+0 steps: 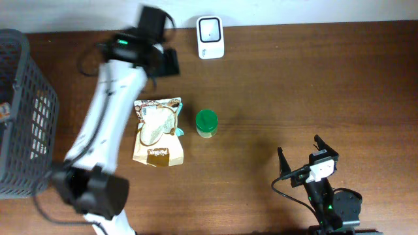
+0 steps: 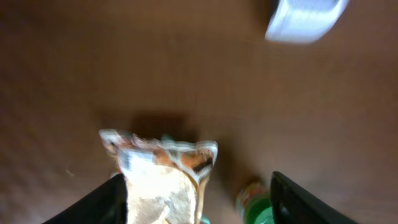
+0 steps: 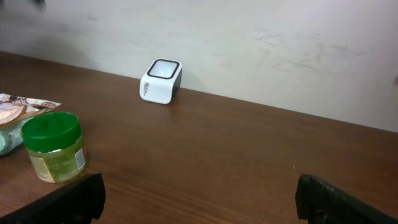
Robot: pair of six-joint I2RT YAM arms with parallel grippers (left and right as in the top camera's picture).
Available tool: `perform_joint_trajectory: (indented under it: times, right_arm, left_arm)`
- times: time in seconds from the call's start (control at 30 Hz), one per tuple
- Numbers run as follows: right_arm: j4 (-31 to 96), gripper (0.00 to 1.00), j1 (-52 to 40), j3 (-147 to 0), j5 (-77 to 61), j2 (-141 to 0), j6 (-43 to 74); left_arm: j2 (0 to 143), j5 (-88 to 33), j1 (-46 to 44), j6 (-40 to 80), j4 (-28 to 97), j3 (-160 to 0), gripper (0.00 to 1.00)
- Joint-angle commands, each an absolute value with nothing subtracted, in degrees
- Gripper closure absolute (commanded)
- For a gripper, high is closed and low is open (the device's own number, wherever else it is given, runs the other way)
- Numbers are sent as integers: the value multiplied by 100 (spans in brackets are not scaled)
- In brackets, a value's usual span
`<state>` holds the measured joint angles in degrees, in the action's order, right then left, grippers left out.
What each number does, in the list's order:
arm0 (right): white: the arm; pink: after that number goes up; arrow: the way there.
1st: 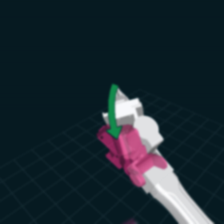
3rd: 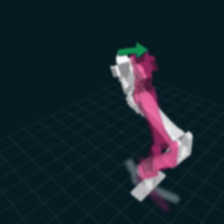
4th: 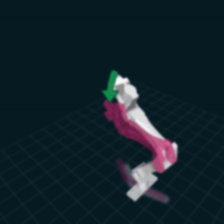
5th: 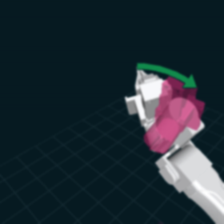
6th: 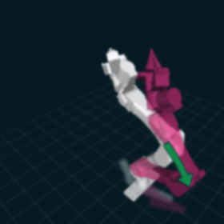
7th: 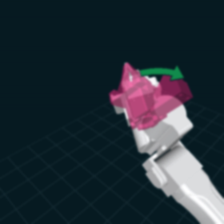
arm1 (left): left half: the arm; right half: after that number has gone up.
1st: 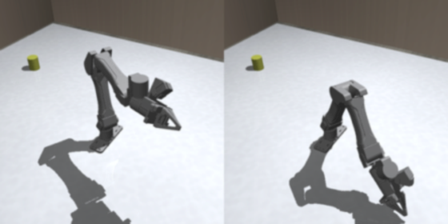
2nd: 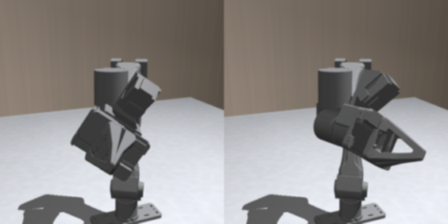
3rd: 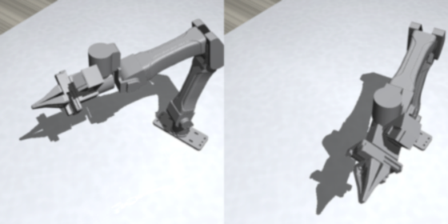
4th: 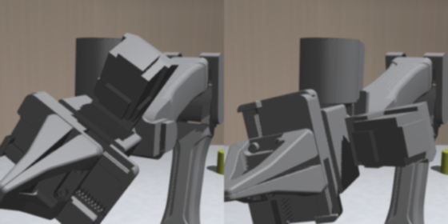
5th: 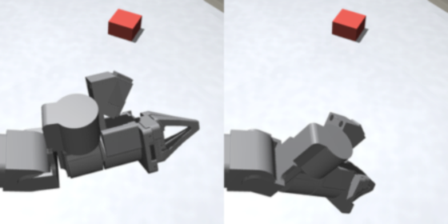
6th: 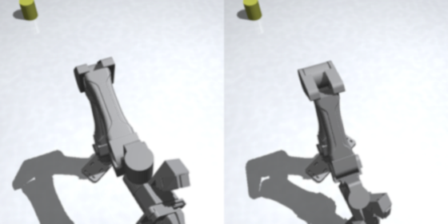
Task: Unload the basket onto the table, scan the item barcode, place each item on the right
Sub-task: 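Lift the rice pouch out and set it beside the jar, then reach into the basket and grasp the white tube with left gripper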
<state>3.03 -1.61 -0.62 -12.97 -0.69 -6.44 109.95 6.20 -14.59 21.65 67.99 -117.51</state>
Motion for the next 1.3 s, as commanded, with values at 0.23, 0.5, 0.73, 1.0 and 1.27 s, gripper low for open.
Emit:
perform_joint_trajectory:
  times: [0.23, 0.5, 0.73, 1.0, 1.27]
  right_arm:
    - [329, 2, -187, -32, -1291, -40, -657]
    - [329, 2, -187, -32, -1291, -40, -657]
    - [329, 2, -187, -32, -1291, -40, -657]
    - [327, 2, -187, -32, -1291, -40, -657]
    - [329, 2, -187, -32, -1291, -40, -657]
  left_arm:
    - [9832, 1046, 1481, 1841, 6910, -13091, 14]
    - [10545, 255, 3411, 1562, 6910, -13076, 16]
    - [11504, -1013, 4276, 552, 7299, -13076, 20]
    - [12276, -1356, 4574, -947, 7754, -13074, 18]
    - [13163, -1883, 4556, -1411, 7815, -13058, 19]
